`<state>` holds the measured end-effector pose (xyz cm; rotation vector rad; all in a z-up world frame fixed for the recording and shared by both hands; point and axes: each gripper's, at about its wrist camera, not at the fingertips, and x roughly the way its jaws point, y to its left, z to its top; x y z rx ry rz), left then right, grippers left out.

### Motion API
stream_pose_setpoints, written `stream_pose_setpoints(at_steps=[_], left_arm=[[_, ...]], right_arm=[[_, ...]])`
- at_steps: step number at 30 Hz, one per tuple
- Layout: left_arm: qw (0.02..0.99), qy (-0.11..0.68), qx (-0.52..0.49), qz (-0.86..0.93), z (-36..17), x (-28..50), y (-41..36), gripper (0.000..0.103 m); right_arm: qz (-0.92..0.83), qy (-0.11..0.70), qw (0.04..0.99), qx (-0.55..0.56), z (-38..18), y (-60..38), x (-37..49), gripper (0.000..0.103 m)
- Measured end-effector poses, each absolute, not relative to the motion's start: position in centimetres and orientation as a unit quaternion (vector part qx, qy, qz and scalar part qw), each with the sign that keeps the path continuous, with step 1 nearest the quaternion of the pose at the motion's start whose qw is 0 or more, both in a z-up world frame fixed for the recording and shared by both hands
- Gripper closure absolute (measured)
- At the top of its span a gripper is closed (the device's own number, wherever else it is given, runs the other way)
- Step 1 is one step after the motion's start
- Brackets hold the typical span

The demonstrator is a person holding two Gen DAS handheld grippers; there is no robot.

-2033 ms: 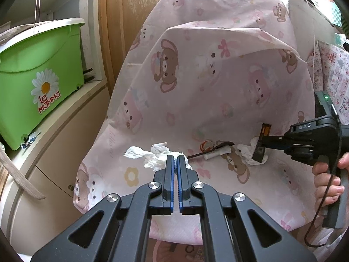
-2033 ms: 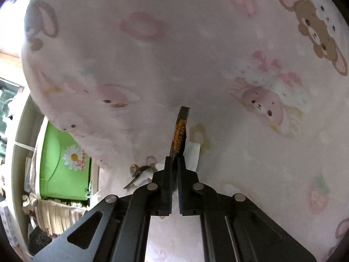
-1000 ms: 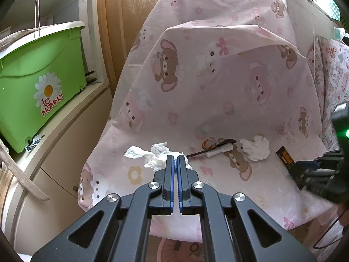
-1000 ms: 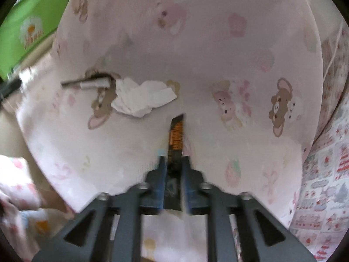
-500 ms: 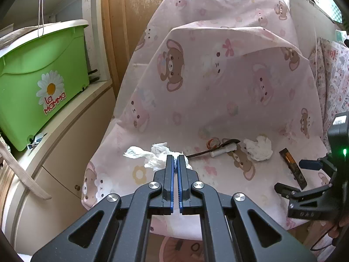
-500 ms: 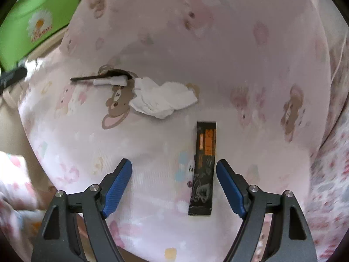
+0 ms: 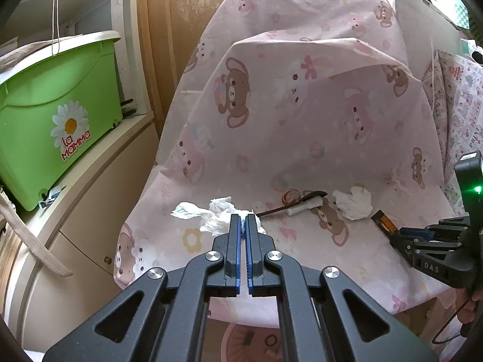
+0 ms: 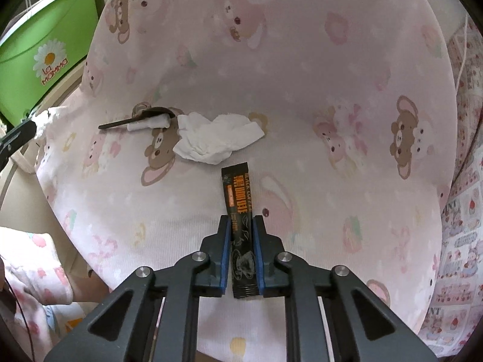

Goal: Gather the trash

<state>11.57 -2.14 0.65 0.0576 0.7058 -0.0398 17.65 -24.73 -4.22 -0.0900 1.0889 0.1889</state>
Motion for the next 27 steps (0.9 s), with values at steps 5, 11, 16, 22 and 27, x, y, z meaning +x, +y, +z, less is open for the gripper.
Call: stream_pose_setpoints(at_steps=[5, 11, 16, 22, 27], left_arm=[[0.938, 0.345, 0.022, -0.034, 1.5, 10.5, -2.3, 0.101], [0.937, 0.345, 0.004, -0.056, 2.3, 8.1, -2.4, 0.100], [0.929, 0.361, -0.001, -0.079, 1.8, 5.8, -2.3, 0.100], [0.905, 0.409, -0.011, -0.118, 0.1, 4.9, -2.6, 0.100], [0.885, 0.447, -0.014, -0.129, -1.5, 4.8, -2.6, 0.100]], right_arm=[[0.096, 0.504, 0.858, -0.027, -2.7, -25.2, 16.1, 0.088], [0.113, 0.482, 0.869, -0.014, -0.6, -24.4, 13.0, 0.088], [0.144, 0.464, 0.874, 0.000, 0.6, -23.6, 10.0, 0.088], [0.181, 0.448, 0.875, -0.009, 1.4, -21.6, 6.9, 0.087], [0.215, 0.446, 0.868, -0.030, 1.2, -19.8, 4.7, 0.087]])
